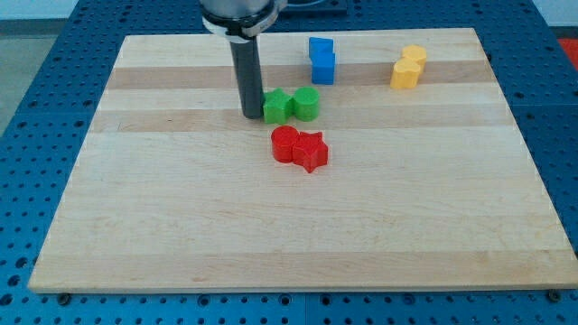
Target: Slide the green star along with green circle closer to the yellow heart
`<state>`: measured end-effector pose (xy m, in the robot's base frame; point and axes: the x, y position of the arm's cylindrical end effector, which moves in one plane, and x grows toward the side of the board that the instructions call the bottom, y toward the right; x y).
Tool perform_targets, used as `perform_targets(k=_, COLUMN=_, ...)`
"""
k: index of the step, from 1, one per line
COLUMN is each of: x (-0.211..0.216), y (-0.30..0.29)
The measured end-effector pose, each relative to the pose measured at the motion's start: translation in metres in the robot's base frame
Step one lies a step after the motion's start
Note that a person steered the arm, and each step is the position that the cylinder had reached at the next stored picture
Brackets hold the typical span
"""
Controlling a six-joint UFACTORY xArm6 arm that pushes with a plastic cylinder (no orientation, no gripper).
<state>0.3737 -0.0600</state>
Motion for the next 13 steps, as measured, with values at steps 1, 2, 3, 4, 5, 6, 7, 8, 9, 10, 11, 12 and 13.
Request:
perform_targets(k=1, x=0.000, y=0.017)
perform_targets(k=2, x=0.000, y=0.032)
perform_targets(k=3, x=-0.004, y=0.048)
perform_targets(k=4, x=-0.019, y=0.064)
perform_targets(k=5, x=-0.023, y=0.075)
perform_targets(k=6, x=-0.023, y=0.075)
perform_targets(k=7, x=-0.023, y=0.082)
perform_targets(k=8, x=-0.023, y=0.086)
perform_targets(k=9, x=-0.017, y=0.087)
perform_targets(k=10, x=0.004, y=0.099)
perform_targets(k=11, x=0.011, y=0.110)
perform_targets(k=12, x=0.011, y=0.110)
perform_targets(k=13, x=0.006, y=0.110)
